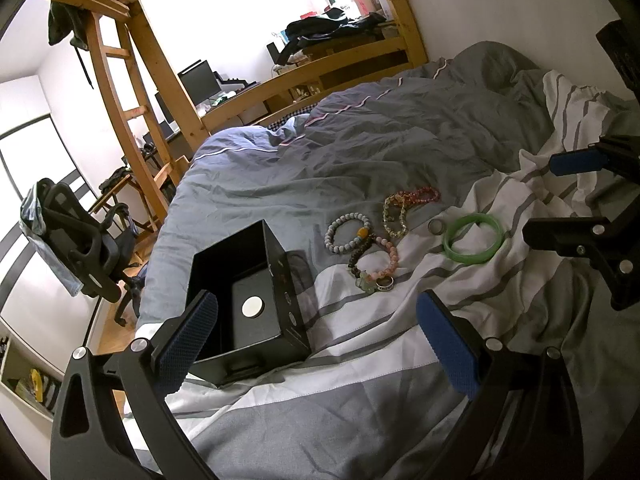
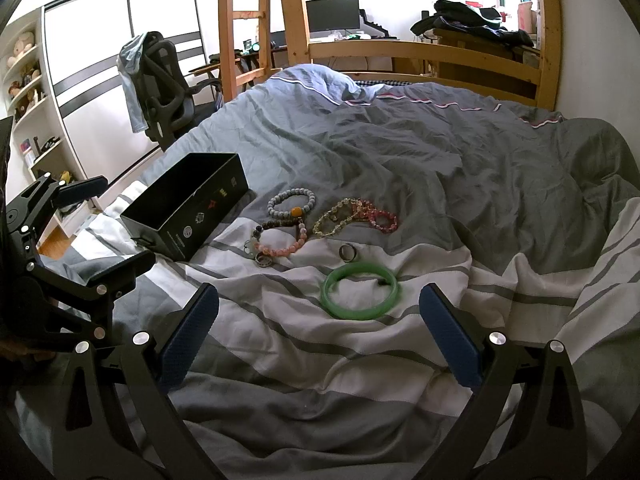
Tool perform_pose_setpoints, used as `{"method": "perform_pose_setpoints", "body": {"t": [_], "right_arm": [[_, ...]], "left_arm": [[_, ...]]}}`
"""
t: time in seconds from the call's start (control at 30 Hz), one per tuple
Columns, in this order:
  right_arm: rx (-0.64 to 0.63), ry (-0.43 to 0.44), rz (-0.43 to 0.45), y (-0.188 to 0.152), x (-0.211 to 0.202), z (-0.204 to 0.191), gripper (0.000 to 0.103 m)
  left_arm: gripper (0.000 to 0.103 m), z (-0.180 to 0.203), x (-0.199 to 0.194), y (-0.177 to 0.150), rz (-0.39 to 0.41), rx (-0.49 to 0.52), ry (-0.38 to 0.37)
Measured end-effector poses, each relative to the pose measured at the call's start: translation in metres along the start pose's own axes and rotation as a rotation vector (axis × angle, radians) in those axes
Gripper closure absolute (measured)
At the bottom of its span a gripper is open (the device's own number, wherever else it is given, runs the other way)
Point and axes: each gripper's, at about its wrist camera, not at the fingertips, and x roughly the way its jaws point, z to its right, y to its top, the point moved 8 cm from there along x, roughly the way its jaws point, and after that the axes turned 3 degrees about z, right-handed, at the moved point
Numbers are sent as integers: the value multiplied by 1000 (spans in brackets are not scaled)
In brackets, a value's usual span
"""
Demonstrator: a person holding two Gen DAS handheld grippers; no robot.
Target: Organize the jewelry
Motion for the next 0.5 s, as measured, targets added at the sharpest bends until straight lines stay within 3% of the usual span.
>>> {"method": "perform_pose_setpoints", "body": {"t": [0.5], "right_arm": [[0, 1, -4, 3, 1, 0, 4]], "left_arm": [[4, 1, 1, -1, -2, 5, 1]]}}
